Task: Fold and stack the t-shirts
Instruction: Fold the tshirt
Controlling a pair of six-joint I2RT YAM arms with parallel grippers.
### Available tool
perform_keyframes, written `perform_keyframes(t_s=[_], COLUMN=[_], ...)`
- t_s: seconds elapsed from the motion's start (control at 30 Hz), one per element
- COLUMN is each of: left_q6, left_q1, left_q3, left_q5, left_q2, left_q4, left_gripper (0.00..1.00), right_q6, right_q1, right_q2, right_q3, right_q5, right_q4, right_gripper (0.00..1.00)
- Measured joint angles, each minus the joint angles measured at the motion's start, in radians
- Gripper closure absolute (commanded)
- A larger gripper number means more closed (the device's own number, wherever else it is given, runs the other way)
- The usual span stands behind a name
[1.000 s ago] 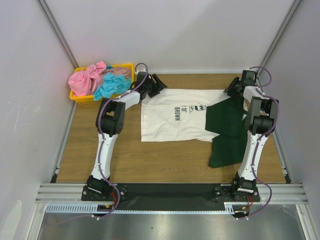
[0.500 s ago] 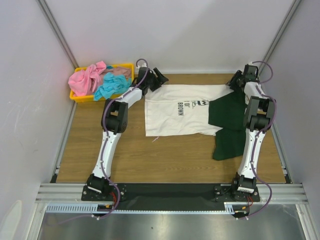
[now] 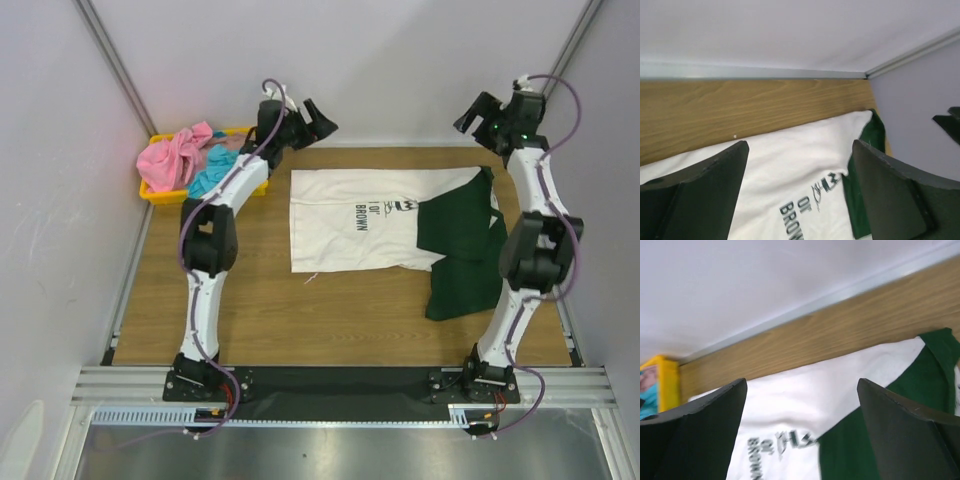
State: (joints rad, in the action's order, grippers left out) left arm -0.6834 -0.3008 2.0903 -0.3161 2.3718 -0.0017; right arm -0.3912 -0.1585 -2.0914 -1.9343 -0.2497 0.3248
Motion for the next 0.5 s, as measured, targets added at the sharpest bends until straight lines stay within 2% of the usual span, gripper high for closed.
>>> perform_keyframes(t_s=[0.03, 0.17, 0.33, 0.5], left_q6=[0.019, 0.095, 0.167, 0.195], left_q1=[0.000, -0.005, -0.023, -0.055], left_q3=[-0.025, -0.194, -0.519, -0.818], left_q5=[-0.007, -0.005, 0.034, 0.122], left_q2=[-0.056, -0.307, -0.621, -0.783], left_q4=[-0.005, -0.019, 0.000, -0.015], left_gripper=[0.00, 0.00, 0.00, 0.01], right_q6=[0.005, 0.021, 0.014, -0.068], right_q1=[0.003, 0.003, -0.007, -0.034], right_q2=[0.068, 0.352, 0.635, 0.818], right_q3=[0.039, 0.225, 0.537, 0.933], right_q5=[0.002, 0.032, 0.114, 0.180], right_q4=[-0.003, -0.027, -0.055, -0.076], right_gripper=[0.00, 0.00, 0.00, 0.00])
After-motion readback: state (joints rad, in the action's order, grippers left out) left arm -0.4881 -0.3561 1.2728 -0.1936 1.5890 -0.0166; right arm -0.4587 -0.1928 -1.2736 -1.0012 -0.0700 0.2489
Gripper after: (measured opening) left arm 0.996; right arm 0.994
